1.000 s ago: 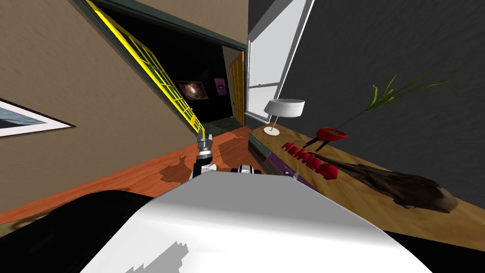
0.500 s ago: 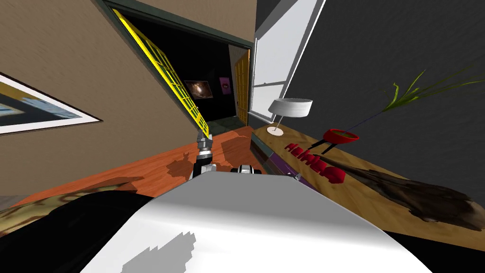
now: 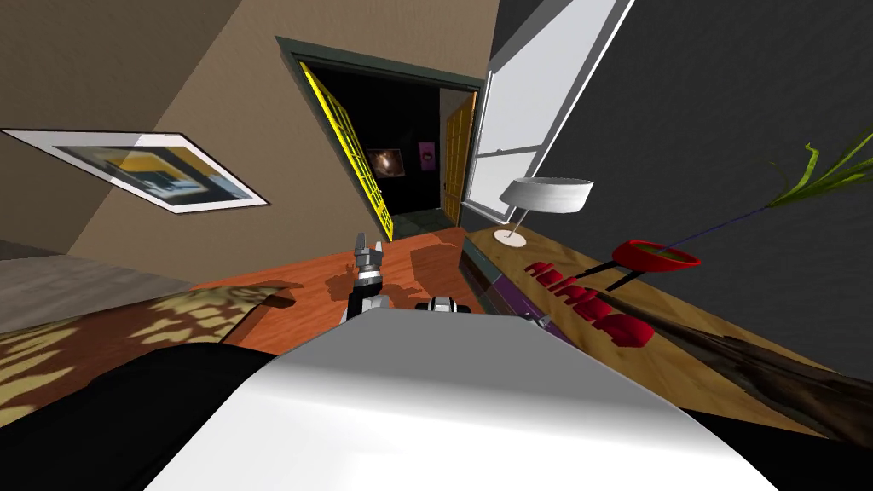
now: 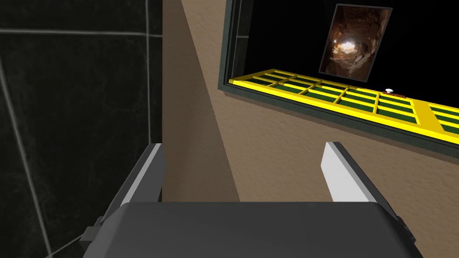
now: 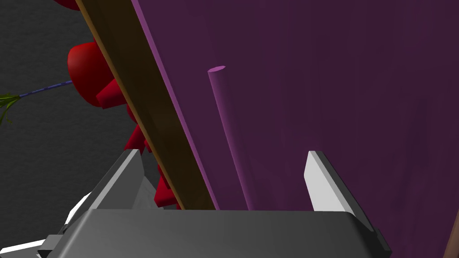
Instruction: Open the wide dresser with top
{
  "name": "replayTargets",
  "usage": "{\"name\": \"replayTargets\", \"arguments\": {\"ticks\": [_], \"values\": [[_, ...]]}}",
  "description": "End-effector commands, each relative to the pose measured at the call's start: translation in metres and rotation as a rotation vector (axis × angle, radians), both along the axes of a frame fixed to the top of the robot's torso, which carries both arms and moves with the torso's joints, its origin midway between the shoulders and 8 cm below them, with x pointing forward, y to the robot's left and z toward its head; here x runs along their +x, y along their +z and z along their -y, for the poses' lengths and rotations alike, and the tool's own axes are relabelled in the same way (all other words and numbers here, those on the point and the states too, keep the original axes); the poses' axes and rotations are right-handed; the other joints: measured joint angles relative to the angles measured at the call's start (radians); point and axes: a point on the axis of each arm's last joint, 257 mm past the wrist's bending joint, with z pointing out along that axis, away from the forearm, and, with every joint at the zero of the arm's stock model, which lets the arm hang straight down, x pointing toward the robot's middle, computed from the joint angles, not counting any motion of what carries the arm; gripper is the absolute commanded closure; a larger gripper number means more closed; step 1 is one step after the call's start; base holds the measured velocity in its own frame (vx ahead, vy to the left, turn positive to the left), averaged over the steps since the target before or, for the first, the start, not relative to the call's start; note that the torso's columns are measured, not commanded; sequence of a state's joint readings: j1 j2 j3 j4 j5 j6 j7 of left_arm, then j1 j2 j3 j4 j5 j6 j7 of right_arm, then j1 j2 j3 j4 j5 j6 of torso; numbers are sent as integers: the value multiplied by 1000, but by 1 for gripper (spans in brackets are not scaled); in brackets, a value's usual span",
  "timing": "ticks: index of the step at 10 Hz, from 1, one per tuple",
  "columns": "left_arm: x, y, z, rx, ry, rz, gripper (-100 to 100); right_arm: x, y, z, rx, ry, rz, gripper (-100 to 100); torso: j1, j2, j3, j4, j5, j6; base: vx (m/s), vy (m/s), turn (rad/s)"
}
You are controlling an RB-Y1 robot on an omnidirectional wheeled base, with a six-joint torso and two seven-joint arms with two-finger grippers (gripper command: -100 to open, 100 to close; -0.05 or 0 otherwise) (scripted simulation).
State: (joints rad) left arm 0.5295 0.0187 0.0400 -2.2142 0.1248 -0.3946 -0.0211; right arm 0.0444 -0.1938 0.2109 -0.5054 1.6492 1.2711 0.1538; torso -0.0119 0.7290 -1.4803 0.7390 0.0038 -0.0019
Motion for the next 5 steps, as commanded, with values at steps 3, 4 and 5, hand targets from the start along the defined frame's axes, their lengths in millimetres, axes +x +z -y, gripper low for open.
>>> {"name": "replayTargets", "arguments": {"ticks": [3,4,5], "values": [[0,0,0,0,0,0,0,-6,5,20,1,-75,11,100,6,2,1,-2,-4,0,-47,7,104],[0,0,0,0,0,0,0,-6,5,20,1,-75,11,100,2,0,2,-3,-7,0,10,-7,-11],[0,0,0,0,0,0,0,2,6,11,-12,-11,8,100,-4,-1,2,-3,-11,-2,93,-26,-325]]}}
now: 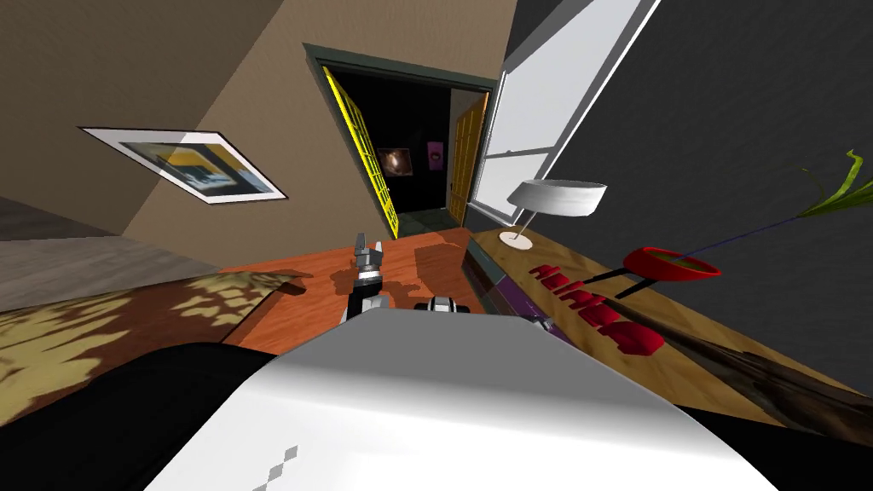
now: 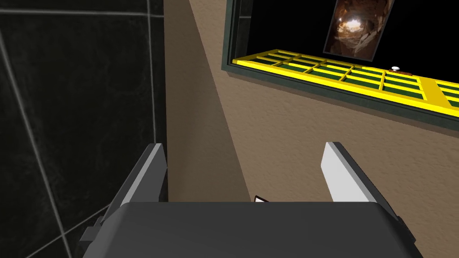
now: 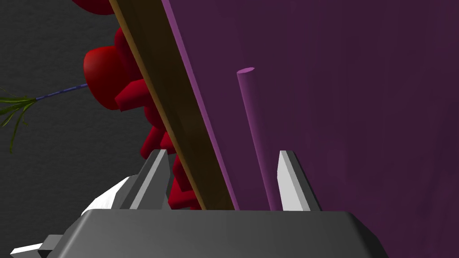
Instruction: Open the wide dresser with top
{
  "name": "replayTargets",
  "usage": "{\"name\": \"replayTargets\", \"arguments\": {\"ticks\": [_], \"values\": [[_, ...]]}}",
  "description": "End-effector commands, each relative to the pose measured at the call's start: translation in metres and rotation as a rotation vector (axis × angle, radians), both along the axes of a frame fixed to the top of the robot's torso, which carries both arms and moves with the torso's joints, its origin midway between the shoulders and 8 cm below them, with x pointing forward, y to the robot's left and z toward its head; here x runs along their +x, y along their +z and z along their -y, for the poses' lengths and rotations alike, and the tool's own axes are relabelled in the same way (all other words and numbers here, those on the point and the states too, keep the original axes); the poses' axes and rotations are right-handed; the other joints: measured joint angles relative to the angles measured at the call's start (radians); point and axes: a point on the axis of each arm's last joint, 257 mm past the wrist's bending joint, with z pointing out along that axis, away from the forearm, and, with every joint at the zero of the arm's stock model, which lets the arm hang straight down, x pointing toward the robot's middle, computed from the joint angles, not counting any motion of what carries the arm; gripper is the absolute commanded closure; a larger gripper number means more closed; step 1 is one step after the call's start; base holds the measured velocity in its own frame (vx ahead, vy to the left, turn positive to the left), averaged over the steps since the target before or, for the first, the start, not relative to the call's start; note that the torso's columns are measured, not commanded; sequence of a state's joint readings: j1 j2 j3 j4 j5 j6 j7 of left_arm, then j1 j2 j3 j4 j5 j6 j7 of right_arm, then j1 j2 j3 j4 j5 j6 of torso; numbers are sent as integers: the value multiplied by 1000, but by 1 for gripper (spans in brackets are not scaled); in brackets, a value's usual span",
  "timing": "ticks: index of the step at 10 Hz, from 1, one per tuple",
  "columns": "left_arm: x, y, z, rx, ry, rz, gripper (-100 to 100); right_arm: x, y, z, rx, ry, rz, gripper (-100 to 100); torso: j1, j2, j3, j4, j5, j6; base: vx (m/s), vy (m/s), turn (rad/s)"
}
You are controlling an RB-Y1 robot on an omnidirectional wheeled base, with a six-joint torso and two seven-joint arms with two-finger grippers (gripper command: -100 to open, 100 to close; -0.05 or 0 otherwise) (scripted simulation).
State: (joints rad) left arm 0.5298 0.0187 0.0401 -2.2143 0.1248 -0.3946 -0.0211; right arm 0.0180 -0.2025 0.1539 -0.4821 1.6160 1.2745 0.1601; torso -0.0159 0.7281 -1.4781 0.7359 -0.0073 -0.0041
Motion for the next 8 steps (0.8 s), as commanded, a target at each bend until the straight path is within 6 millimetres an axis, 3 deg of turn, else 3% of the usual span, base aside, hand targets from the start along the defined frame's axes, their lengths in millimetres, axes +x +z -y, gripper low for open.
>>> {"name": "replayTargets", "arguments": {"ticks": [1,4,8], "values": [[0,0,0,0,0,0,0,17,3,-16,-19,123,-4,100,0,-1,-2,0,3,5,203,-57,-453],[0,0,0,0,0,0,0,25,2,-32,-25,200,-9,100,-7,1,0,1,5,4,144,1,-383],[0,0,0,0,0,0,0,38,1,-80,-30,393,-12,100,-5,1,0,1,5,4,163,-10,-389]]}}
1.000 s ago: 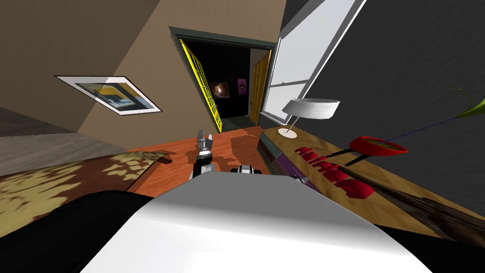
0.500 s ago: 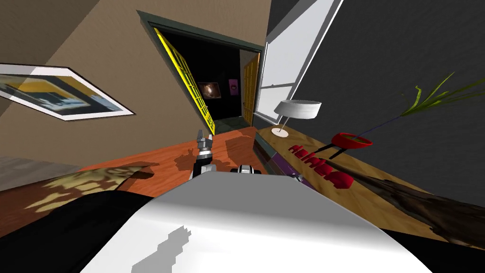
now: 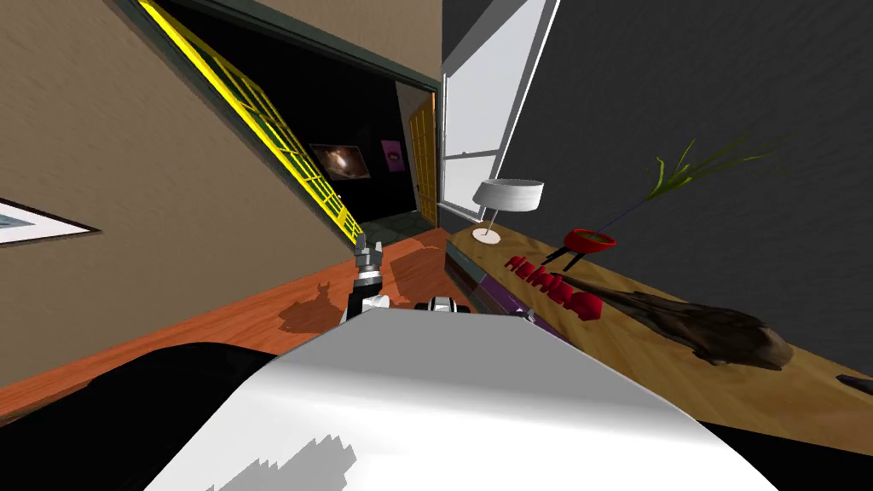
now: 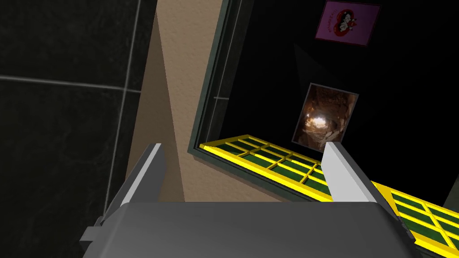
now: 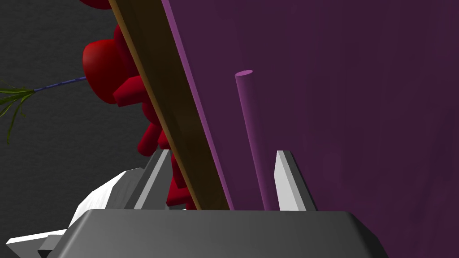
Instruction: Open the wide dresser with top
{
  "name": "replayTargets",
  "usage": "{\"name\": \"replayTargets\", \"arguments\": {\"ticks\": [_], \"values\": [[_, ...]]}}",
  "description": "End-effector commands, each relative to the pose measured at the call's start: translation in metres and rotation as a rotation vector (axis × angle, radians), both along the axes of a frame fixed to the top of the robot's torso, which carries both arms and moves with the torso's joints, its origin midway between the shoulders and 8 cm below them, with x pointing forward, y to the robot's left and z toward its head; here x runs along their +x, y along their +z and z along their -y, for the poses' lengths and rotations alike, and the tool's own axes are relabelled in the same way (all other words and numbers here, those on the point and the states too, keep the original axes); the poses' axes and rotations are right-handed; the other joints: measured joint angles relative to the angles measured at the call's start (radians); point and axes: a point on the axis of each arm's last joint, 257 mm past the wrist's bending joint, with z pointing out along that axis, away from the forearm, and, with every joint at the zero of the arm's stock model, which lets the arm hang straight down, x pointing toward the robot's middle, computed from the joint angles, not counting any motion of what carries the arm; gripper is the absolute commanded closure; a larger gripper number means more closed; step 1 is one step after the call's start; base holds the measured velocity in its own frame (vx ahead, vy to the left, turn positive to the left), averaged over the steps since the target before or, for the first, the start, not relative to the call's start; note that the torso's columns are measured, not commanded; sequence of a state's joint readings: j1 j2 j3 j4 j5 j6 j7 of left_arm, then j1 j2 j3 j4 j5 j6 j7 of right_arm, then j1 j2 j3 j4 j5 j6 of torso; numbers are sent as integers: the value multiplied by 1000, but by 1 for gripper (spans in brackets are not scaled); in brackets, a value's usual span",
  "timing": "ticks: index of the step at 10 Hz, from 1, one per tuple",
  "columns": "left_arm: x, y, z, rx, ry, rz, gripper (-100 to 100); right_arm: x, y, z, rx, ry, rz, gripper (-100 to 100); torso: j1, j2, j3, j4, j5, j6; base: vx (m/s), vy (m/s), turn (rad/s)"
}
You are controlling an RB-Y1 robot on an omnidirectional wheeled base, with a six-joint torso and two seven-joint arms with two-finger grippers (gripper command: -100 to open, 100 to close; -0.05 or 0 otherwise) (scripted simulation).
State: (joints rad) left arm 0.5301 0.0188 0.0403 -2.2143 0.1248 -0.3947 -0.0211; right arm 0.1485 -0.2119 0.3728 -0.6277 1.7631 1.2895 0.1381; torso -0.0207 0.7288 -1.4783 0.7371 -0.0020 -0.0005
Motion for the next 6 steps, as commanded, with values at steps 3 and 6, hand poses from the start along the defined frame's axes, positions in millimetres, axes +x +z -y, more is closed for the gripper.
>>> {"name": "replayTargets", "arguments": {"ticks": [3,6], "values": [[0,0,0,0,0,0,0,7,1,-30,-4,136,-3,100,1,0,0,0,-2,0,115,-12,-289],[0,0,0,0,0,0,0,7,-2,-70,14,260,-2,100,22,7,-1,3,8,1,173,27,-408]]}}
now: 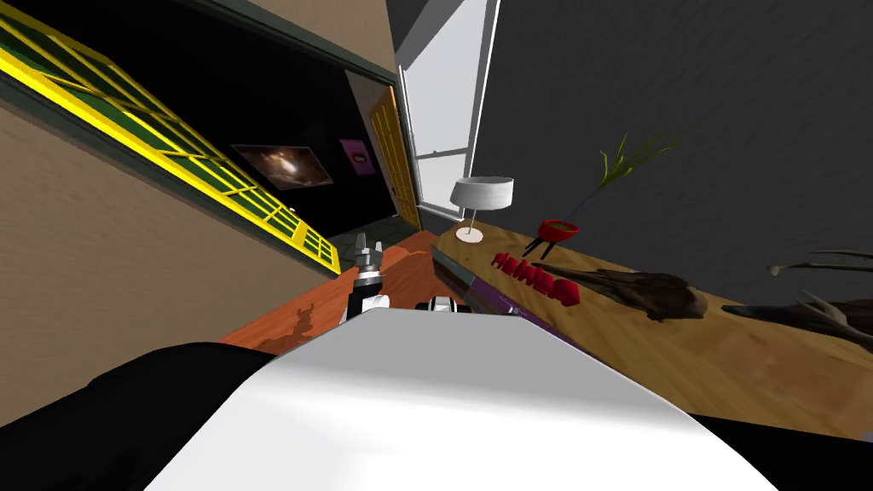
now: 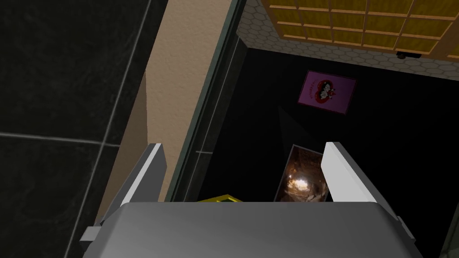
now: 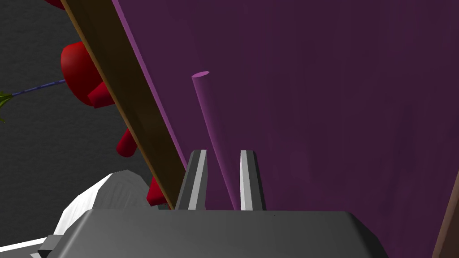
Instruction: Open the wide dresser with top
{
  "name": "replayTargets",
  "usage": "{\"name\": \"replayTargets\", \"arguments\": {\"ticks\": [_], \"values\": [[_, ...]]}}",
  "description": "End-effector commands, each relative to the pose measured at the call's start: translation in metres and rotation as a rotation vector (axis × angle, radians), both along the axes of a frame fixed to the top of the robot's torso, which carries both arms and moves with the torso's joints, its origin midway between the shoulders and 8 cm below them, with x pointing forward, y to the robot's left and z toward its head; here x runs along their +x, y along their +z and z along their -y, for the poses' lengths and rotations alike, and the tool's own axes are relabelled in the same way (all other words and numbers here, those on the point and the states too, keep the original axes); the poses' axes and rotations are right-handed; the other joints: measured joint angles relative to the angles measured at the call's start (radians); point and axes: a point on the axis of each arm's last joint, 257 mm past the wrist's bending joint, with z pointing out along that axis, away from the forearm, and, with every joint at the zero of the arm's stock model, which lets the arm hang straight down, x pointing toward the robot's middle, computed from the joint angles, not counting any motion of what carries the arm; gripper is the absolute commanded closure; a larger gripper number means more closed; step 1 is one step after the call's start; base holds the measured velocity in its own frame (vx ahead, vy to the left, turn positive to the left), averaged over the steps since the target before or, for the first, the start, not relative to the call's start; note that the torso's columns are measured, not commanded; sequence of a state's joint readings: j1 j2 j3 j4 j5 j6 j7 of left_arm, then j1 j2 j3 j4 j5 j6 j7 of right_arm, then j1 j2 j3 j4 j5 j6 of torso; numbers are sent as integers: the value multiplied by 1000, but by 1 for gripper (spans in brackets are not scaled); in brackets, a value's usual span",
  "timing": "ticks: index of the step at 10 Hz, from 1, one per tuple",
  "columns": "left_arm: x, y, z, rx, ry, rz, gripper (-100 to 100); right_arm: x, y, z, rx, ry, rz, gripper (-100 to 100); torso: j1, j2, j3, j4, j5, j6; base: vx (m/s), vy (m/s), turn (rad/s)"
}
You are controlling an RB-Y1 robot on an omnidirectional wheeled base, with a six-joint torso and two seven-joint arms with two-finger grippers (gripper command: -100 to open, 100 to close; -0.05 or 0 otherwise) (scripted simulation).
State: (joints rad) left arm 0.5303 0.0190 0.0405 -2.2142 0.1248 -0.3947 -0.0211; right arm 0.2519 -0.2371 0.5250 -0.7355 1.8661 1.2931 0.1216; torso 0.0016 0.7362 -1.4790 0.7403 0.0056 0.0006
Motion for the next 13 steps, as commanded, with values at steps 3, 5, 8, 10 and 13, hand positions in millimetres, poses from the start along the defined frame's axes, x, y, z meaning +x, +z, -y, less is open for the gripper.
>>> {"name": "replayTargets", "arguments": {"ticks": [3,5,8,10,13], "values": [[0,0,0,0,0,1,0,-1,2,-27,14,89,1,100,4,9,6,2,-2,-3,96,18,-267],[0,0,0,0,-1,1,0,3,5,-32,14,94,8,100,4,11,8,2,-3,-3,-125,37,22],[0,0,0,0,-1,1,0,12,13,-39,13,99,28,100,6,9,4,3,2,1,-189,76,21],[0,0,0,0,-1,1,0,11,5,-44,24,97,2,100,5,2,0,2,4,1,-105,49,22],[0,0,0,0,-1,1,0,21,9,-46,16,87,12,100,4,8,5,2,0,0,-184,73,30]]}}
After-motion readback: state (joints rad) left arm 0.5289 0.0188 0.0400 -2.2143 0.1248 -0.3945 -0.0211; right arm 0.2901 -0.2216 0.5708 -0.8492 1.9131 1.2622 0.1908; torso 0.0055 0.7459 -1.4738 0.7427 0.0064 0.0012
